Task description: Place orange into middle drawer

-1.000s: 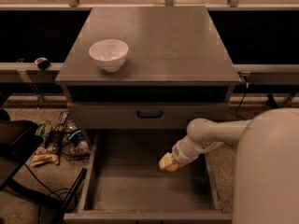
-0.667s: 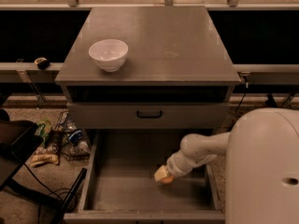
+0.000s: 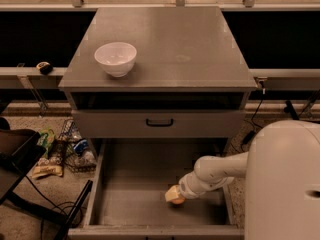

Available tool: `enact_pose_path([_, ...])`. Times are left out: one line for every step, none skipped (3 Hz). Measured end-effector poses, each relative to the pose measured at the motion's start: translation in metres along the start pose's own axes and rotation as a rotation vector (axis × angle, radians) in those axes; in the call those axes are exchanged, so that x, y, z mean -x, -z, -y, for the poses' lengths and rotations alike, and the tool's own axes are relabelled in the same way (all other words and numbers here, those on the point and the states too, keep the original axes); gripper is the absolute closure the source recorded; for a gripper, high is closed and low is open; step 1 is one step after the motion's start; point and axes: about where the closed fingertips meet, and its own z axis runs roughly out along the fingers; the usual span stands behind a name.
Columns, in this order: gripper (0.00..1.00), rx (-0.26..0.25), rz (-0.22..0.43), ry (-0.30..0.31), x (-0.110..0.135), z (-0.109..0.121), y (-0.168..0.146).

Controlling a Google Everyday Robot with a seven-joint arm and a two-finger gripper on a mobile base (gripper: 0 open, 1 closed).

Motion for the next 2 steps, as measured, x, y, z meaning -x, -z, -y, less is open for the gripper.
enact_pose_path([0.58,0.0,0.0,0.0,0.0,0.0,0.0])
enact_pose_path([0.35,0.0,0.0,0.0,0.0,0.0,0.0])
